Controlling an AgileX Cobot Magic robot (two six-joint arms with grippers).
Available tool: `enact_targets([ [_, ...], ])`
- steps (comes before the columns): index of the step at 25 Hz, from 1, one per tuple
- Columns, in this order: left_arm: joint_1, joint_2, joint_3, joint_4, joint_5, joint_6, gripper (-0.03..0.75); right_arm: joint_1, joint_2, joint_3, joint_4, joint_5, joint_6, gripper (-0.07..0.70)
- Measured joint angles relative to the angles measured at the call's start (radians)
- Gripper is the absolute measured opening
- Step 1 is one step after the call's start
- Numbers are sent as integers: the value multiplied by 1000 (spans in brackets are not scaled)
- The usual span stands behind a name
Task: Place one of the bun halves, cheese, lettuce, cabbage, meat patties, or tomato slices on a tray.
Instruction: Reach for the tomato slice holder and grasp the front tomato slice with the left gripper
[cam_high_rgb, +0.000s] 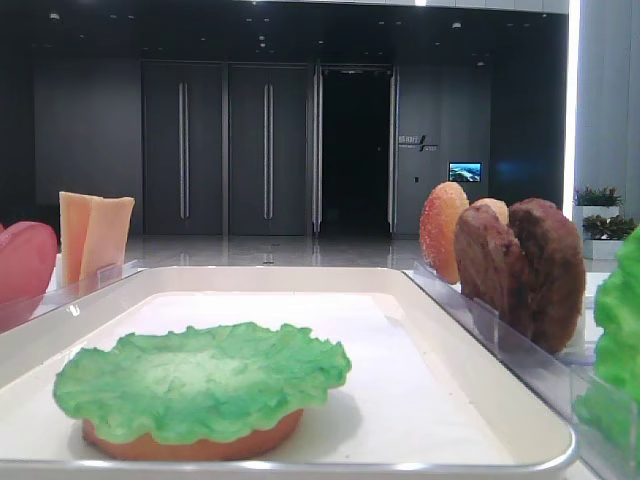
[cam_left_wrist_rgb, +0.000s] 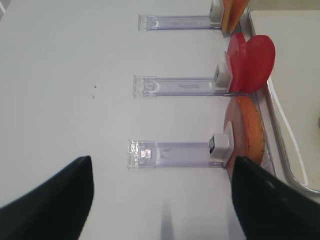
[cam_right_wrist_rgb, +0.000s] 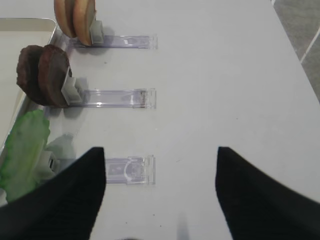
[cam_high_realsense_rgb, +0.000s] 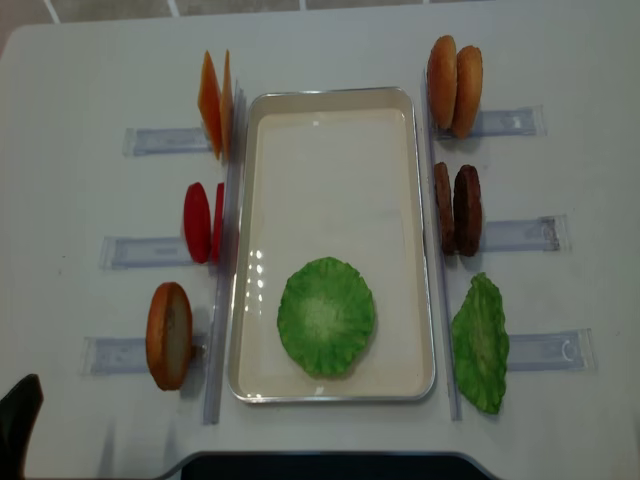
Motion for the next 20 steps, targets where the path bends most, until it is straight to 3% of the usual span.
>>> enact_targets([
  [20,0,0,14,0,-2,0,661,0,0,0,0,0,0,478],
])
